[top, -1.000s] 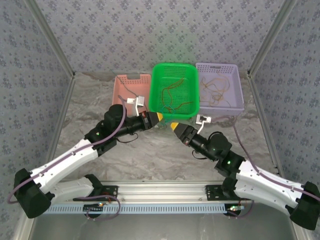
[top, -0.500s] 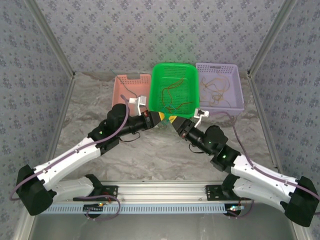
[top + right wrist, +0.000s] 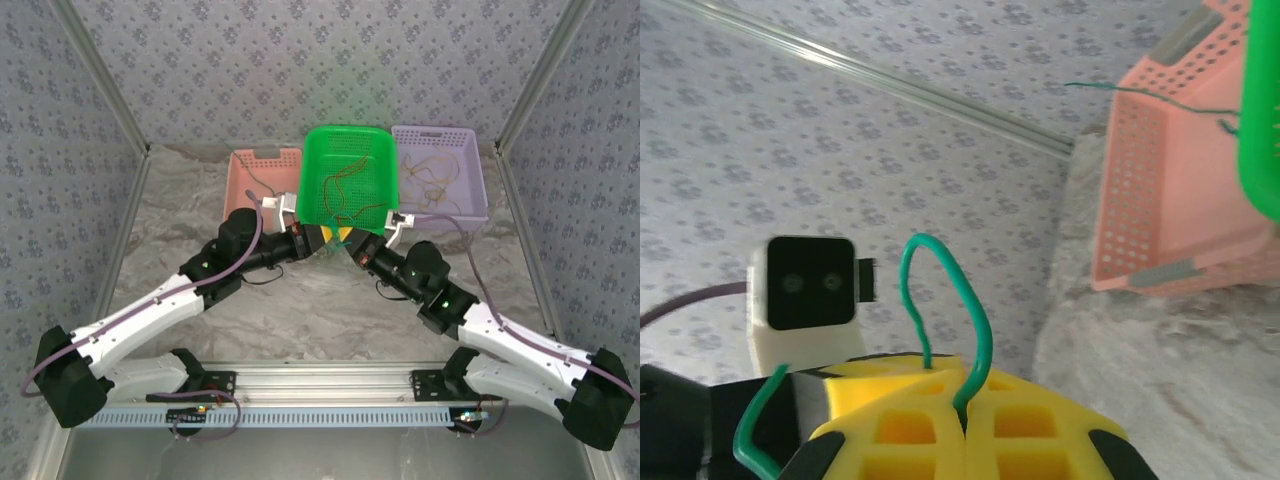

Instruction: Untangle the cables

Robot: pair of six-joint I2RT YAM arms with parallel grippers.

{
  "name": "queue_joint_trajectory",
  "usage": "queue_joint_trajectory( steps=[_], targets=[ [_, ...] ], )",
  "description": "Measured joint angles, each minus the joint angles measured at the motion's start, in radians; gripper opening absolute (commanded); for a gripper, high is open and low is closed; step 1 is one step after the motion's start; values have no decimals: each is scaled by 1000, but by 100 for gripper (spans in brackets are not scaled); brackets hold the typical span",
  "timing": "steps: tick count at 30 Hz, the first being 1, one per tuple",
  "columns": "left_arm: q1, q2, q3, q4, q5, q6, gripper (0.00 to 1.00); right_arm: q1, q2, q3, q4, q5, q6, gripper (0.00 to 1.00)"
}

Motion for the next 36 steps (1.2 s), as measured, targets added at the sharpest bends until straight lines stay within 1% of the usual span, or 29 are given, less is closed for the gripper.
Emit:
queue_joint_trajectory(
  steps=[5, 7, 10, 13, 17, 21, 23, 24, 27, 28, 29, 31, 32, 35, 36],
  targets=[
    [-2, 0, 47, -75, 31, 26, 0, 3, -38, 150, -329, 37, -179, 0],
    [-5, 0, 86, -115, 54, 49, 0, -3, -35, 234, -463, 53, -287, 0],
    [-7, 1, 128, -173, 82, 86, 0, -13, -5, 343, -622, 71, -458, 0],
    [-6, 6, 155, -241, 103, 124, 0, -14, 58, 437, -765, 118, -632, 0],
    [-5, 17, 167, -322, 125, 171, 0, -8, 131, 486, -895, 217, -829, 0],
    [-5, 35, 175, -417, 136, 232, 0, 19, 148, 486, -953, 294, -1011, 0],
    [-5, 45, 186, -451, 135, 261, 0, 26, 145, 486, -964, 312, -1078, 0],
    [-5, 47, 191, -462, 135, 275, 0, 27, 144, 486, -972, 312, -1108, 5],
    [-5, 48, 193, -491, 123, 304, 0, 24, 126, 489, -994, 285, -1144, 35],
    [-2, 48, 193, -502, 117, 309, 0, 15, 112, 492, -1005, 271, -1137, 42],
    [0, 46, 191, -505, 107, 311, 0, 4, 95, 492, -1011, 256, -1130, 46],
    [5, 28, 179, -491, 80, 311, 0, -26, 35, 493, -1028, 200, -1076, 52],
    [6, 11, 166, -481, 62, 309, 0, -43, 3, 493, -1032, 180, -1046, 54],
    [20, -77, 79, -446, -15, 286, 0, -134, -129, 488, -1034, 156, -884, 53],
    [24, -103, 50, -430, -40, 275, 0, -162, -180, 473, -1017, 149, -808, 53]
  ],
)
